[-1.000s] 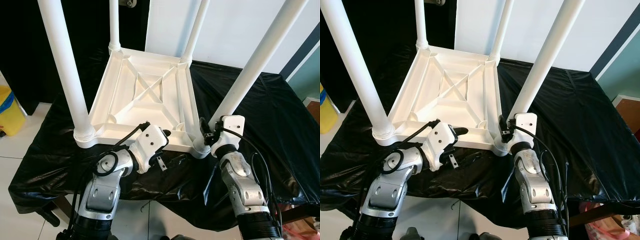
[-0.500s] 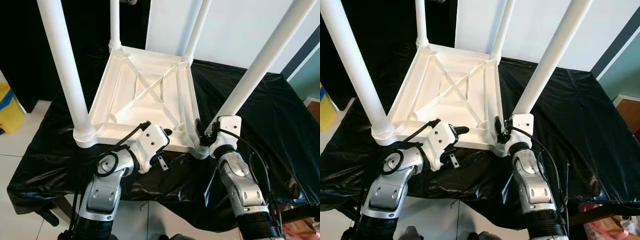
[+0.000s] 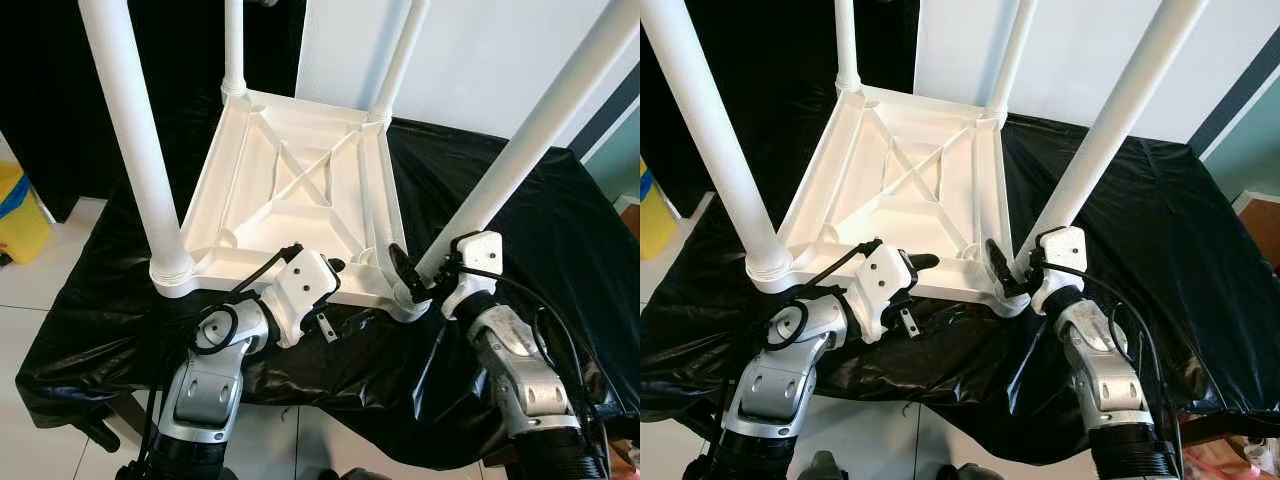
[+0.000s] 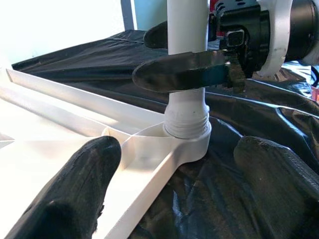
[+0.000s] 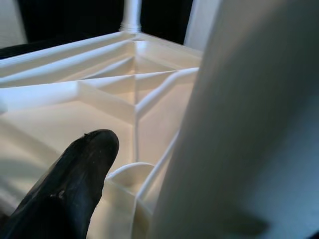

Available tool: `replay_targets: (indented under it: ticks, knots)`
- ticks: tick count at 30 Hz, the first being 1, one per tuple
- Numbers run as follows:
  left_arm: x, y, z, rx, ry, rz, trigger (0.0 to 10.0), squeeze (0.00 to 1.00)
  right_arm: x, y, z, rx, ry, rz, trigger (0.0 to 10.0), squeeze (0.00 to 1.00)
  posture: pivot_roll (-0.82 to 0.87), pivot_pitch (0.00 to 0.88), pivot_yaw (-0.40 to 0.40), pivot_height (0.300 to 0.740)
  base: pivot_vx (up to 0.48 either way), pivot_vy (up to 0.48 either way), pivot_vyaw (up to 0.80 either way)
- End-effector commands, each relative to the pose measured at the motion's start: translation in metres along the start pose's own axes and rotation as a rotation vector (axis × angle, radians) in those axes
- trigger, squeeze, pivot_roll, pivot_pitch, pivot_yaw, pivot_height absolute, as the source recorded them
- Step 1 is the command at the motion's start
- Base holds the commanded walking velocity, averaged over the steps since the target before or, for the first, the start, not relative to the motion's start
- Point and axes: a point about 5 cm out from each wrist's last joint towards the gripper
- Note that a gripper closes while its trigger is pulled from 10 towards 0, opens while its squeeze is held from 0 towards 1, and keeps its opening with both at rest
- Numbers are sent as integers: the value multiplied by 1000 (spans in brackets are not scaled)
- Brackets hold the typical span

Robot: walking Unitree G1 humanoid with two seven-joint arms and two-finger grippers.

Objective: Building children table

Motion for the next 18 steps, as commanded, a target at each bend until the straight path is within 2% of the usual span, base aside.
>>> replay_targets:
  ticks: [1, 4, 7, 15, 16, 17, 18]
  knots:
    - [-1, 4, 5, 135, -1, 18, 10000, 0, -3, -5, -8, 7, 3, 18, 10000, 0, 173, 43, -194, 740, 0, 0, 0]
    - [-1, 5, 5, 135, 0, 17, 10000, 0, -4, -5, -9, 21, 3, 21, 10000, 0, 173, 43, -194, 740, 0, 0, 0]
    - [-2, 5, 7, 129, 2, 16, 10000, 0, -6, -2, -18, 100, -1, 58, 10000, 0, 147, 31, -174, 740, 0, 0, 0]
    - [-1, 8, 9, 124, 8, 9, 10000, 0, -8, 2, -25, 135, -17, 84, 10000, 0, 132, 27, -166, 740, 0, 0, 0]
    - [0, 9, 10, 123, 9, 6, 10000, 0, -10, 4, -27, 142, -18, 94, 8510, 0, 126, 29, -162, 740, 0, 0, 0]
    - [0, 10, 10, 118, 9, 3, 10000, 0, -13, 6, -28, 149, -17, 106, 4941, 0, 121, 32, -155, 740, 0, 0, 0]
    - [0, 10, 10, 118, 9, 3, 10000, 0, -13, 6, -28, 149, -17, 106, 4941, 0, 121, 32, -155, 740, 0, 0, 0]
Point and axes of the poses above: a point about 5 cm out from each wrist's last joint towards the gripper, its own y axis pointing out of the wrist towards the gripper, its own x axis along the axis of the wrist's last joint, z = x × y, and after that the axes turned 7 degrees about y, right-handed
